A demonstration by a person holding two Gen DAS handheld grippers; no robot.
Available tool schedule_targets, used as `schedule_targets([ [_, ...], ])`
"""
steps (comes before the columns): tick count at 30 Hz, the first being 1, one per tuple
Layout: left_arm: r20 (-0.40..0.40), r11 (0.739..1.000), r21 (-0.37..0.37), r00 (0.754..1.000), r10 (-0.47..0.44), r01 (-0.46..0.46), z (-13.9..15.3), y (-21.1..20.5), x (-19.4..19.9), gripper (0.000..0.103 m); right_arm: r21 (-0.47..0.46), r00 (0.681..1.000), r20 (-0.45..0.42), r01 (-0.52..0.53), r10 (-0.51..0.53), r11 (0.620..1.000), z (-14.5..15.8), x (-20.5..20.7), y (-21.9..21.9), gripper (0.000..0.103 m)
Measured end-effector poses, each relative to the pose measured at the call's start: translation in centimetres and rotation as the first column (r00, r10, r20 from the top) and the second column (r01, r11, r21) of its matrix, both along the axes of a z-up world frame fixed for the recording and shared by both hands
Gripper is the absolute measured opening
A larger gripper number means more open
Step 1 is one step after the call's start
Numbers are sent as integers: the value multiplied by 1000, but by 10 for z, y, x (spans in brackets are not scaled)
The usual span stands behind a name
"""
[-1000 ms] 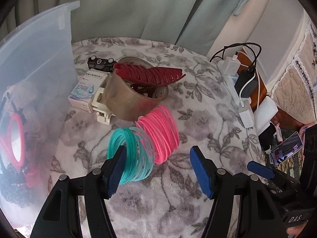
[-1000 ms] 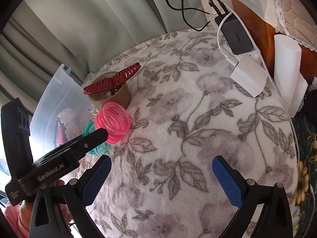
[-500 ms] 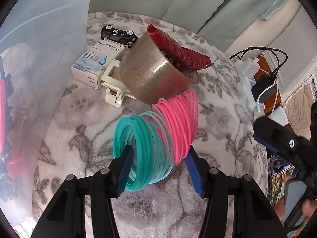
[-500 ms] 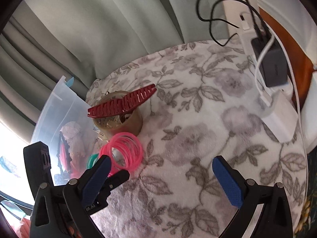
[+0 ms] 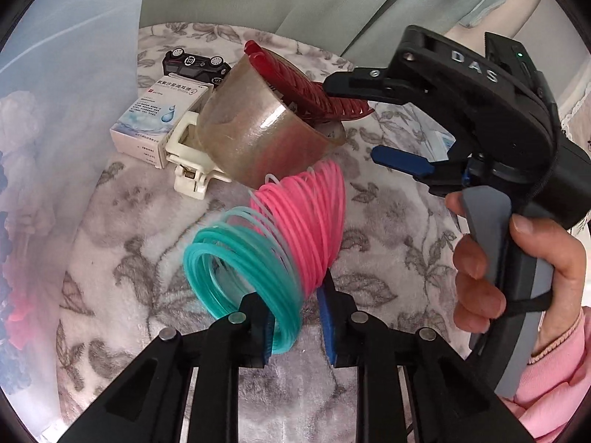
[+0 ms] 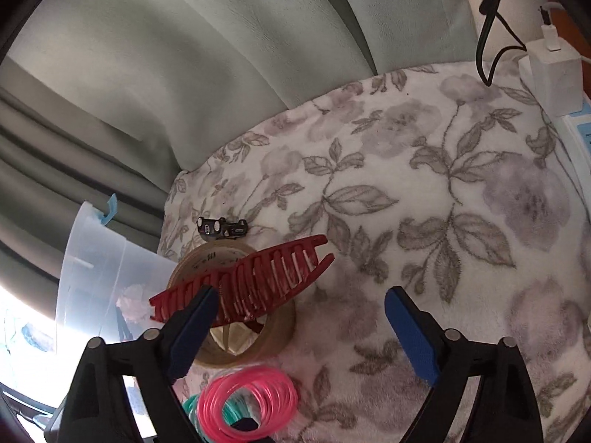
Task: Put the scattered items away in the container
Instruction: 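Grasp the teal and pink hair ties with the left tool while the right tool grasps the red claw clip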
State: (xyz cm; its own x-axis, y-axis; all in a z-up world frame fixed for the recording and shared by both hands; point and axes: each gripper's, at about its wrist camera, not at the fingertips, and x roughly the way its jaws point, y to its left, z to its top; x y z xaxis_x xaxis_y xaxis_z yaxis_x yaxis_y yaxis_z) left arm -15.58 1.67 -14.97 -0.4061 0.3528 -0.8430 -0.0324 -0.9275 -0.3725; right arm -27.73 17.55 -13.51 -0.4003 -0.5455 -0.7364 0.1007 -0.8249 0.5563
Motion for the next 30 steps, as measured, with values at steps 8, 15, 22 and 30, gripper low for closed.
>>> schedule_targets([
  [8,13,1000,17,1000,5,-5,-1,-3,-4,22,-69,999,1,47,-47,996,2,-10,-3,65],
  [15,14,1000,13,1000,23,-23,4,-7,-4,22,-113,997,-47,55,-61,992,20,-4,-3,40],
  [22,14,999,8,999,48,-48,11,-12,-2,21,-151,993,-77,74,-87,986,38,7,0,27],
  [30,-9,998,2,998,70,-70,24,-18,12,18,-193,983,-137,96,-124,977,73,24,15,12],
])
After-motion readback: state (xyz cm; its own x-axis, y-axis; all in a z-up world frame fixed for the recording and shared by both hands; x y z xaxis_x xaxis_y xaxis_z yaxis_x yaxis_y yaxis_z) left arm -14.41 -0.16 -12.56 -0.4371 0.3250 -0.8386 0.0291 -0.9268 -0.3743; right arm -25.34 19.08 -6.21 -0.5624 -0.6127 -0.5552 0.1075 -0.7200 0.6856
